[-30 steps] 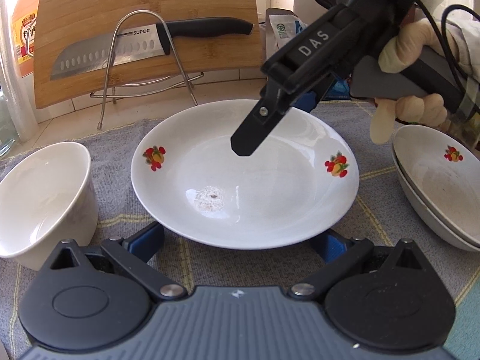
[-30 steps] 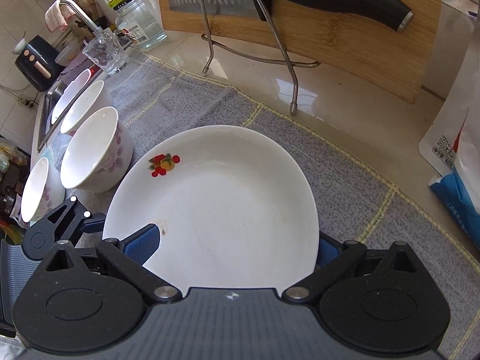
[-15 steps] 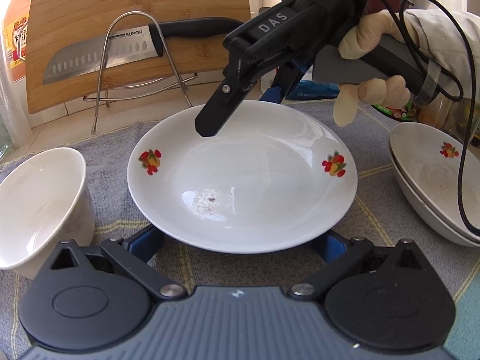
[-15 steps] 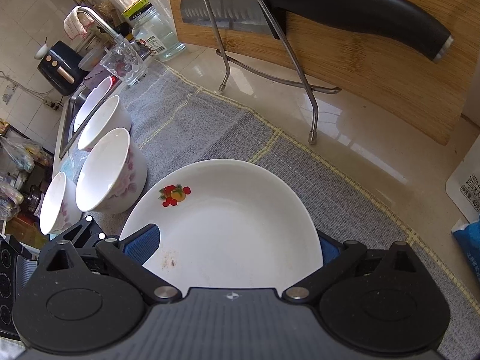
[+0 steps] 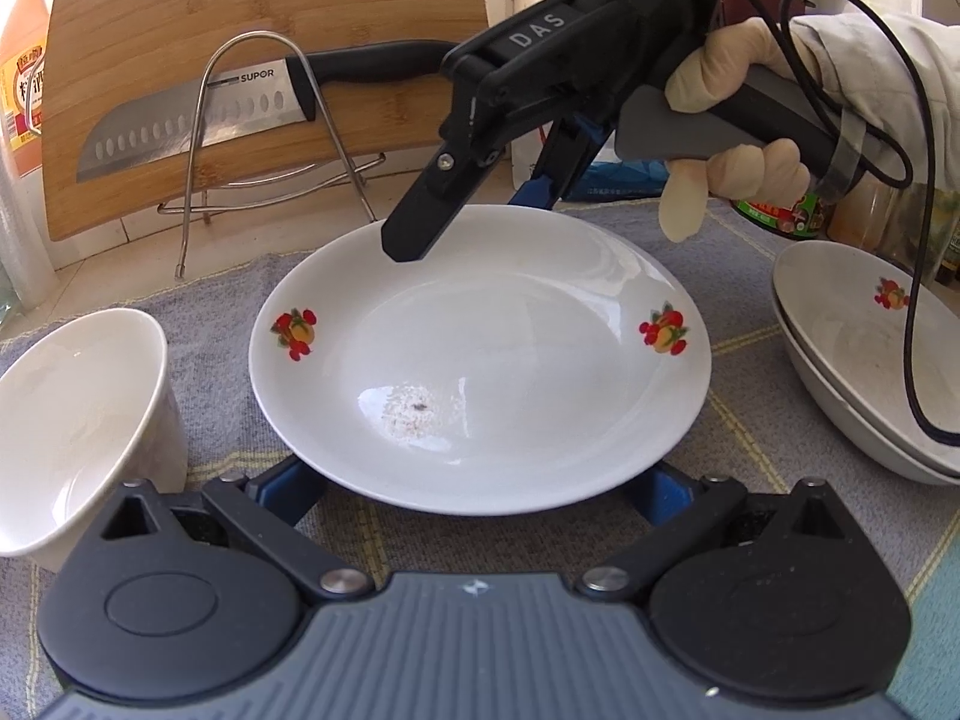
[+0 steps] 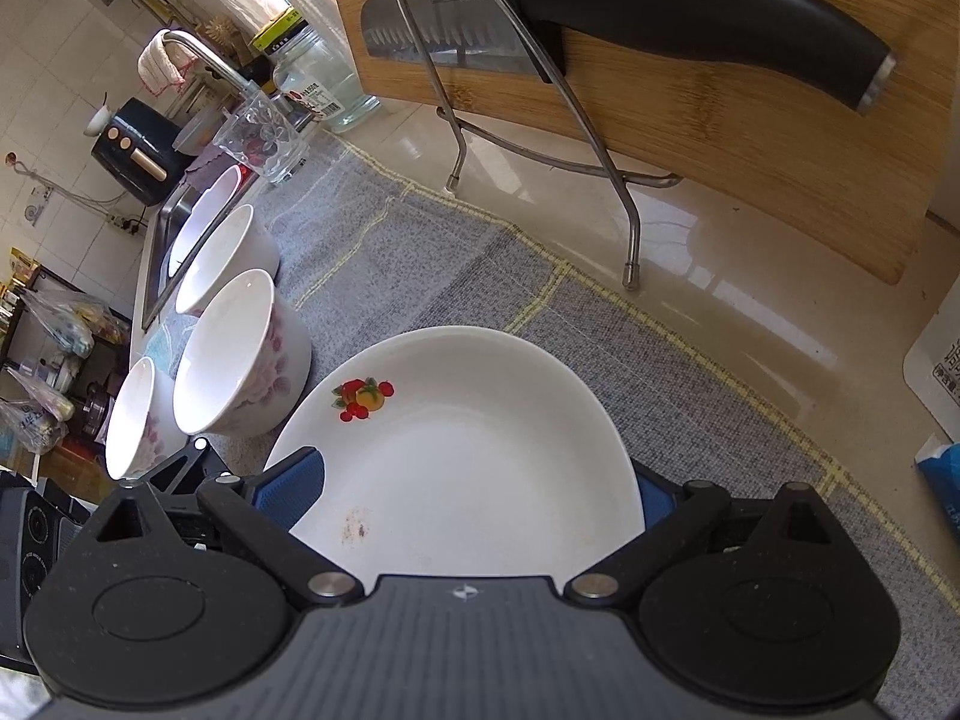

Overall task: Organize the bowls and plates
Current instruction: 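Lift the oval flower plate with the right gripper toward the plate stack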

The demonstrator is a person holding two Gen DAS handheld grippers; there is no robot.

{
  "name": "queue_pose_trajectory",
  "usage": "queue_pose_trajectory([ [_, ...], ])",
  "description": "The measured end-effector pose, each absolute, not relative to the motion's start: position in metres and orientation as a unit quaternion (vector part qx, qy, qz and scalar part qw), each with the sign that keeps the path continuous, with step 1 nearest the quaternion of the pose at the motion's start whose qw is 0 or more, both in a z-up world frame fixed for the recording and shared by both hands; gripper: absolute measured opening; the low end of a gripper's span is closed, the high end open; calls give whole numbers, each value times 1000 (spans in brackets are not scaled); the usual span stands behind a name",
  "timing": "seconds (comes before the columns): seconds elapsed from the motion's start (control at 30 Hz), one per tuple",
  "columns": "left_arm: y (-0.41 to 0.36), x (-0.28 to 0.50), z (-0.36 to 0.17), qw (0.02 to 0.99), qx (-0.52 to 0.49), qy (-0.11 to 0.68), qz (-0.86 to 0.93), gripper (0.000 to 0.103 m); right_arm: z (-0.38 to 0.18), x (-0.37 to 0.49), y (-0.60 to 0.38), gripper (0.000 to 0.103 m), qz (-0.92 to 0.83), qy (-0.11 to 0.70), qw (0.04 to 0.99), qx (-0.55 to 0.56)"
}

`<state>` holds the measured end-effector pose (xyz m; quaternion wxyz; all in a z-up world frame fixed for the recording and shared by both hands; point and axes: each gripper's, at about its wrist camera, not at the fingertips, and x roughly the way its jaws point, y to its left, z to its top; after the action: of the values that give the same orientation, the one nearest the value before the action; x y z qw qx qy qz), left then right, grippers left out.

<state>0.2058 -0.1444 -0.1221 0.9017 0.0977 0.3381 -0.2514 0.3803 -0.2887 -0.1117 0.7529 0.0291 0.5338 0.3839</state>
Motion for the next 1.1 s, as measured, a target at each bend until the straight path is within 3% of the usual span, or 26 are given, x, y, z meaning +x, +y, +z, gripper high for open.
queue_pose_trajectory([
  [1.1,-136,178,-91,889,117,349,-273,102,-82,331,-288,101,386,516,764,35],
])
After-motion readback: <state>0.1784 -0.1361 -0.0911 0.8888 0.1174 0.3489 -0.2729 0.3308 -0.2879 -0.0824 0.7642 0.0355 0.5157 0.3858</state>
